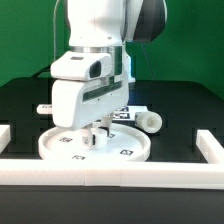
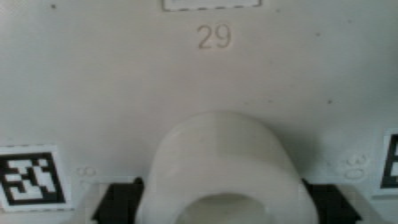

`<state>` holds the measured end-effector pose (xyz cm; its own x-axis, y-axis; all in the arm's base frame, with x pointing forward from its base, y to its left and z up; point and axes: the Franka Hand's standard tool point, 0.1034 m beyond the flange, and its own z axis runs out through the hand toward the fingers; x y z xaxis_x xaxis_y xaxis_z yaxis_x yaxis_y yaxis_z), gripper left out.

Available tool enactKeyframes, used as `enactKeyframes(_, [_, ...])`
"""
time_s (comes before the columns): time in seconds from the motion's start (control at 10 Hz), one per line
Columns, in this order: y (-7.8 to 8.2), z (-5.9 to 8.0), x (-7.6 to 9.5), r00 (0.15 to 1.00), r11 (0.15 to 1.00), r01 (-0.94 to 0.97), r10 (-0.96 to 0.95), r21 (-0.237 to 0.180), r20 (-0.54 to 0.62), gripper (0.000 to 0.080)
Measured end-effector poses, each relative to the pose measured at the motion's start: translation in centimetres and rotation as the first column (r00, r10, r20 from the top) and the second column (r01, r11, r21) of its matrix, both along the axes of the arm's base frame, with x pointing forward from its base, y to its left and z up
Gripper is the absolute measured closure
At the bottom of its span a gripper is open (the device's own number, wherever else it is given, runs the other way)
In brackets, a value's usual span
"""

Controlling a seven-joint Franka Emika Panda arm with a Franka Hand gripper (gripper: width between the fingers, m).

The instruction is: Assemble round table

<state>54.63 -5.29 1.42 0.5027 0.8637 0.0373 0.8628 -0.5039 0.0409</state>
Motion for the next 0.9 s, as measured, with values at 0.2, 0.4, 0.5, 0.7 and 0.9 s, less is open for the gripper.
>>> enactKeyframes(0.2, [0.0, 0.0, 0.0, 1.0, 1.0, 0.0, 0.0, 0.0, 0.0, 0.0392])
enactKeyframes(0.4, [0.0, 0.0, 0.0, 1.0, 1.0, 0.0, 0.0, 0.0, 0.0, 0.0392])
enactKeyframes(0.5, [0.0, 0.0, 0.0, 1.0, 1.0, -0.001, 0.001, 0.0, 0.0, 0.0392])
enactKeyframes(0.7, [1.2, 0.1, 1.3, 1.0, 1.0, -0.024, 0.024, 0.01, 0.017, 0.039])
enactKeyframes(0.9, [2.6, 0.0, 1.6, 1.0, 1.0, -0.025, 0.025, 0.018, 0.017, 0.039])
